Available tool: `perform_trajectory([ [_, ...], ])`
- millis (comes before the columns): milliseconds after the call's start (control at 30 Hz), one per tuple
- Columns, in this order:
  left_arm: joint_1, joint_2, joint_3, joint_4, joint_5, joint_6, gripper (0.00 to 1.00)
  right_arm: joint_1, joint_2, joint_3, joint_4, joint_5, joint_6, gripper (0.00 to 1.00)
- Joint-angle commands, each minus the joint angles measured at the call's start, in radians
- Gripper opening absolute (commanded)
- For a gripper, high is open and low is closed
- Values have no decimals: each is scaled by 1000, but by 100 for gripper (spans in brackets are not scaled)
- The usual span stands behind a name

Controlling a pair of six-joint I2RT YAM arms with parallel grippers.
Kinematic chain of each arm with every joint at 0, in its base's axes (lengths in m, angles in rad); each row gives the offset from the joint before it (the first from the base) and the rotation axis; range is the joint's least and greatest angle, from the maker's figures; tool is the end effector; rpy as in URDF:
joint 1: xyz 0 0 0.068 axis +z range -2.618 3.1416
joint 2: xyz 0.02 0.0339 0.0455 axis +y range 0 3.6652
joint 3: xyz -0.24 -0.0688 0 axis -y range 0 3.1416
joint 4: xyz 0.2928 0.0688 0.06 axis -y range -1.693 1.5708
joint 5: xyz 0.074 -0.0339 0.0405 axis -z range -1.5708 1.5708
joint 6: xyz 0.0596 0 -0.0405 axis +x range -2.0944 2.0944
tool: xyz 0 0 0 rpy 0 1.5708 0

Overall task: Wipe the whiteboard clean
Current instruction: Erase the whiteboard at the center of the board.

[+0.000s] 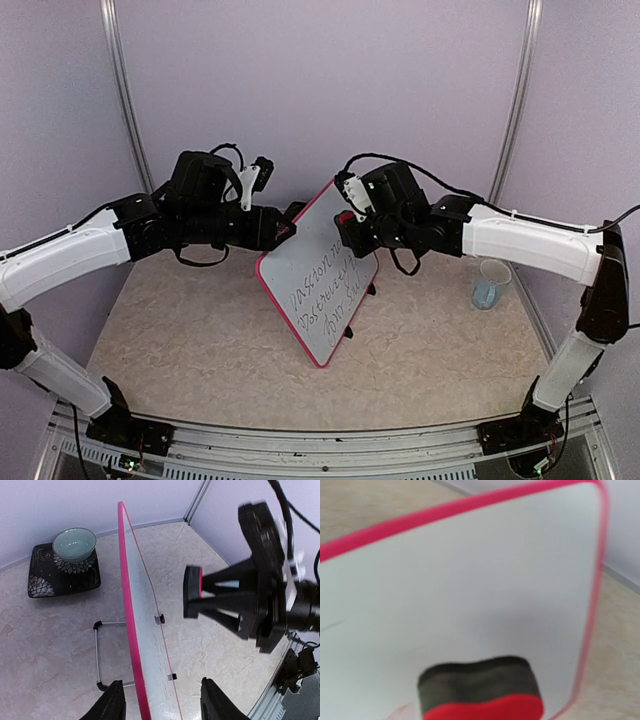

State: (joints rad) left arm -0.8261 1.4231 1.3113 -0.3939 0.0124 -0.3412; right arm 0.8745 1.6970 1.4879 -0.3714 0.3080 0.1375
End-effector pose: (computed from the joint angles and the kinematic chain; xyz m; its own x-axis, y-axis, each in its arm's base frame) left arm 0.2700 -0.2940 0.3131 -0.5579 0.1116 -0.8224 0.5899 0.7503 -0.2984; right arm 0.3079 0.3401 0.2778 -0.4264 -0.3064 -0.8511 -0.5150 0.8558 -0.0501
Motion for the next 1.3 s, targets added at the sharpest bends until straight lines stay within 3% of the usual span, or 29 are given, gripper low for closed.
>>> perform_trajectory([
  [0,-9,-95,-21,11,-26,-22,52,89,-81,-127,98,40,32,28],
  [133,-47,-150,-65,16,-63,-75,58,167,-109,-201,139,77,45,28],
  [467,-134,-194,-158,13,-166,-140,59,304,-105,-295,219,150,98,28],
  [700,-144,-209,-192,25,-201,-160,52,342,-88,-281,207,163,132,28],
  [1000,-169,-258,-200,22,-330,-187,54,367,-83,-280,226,185,155,28],
  [1267,-171,-252,-212,21,-309,-191,55,379,-75,-295,281,178,146,28],
])
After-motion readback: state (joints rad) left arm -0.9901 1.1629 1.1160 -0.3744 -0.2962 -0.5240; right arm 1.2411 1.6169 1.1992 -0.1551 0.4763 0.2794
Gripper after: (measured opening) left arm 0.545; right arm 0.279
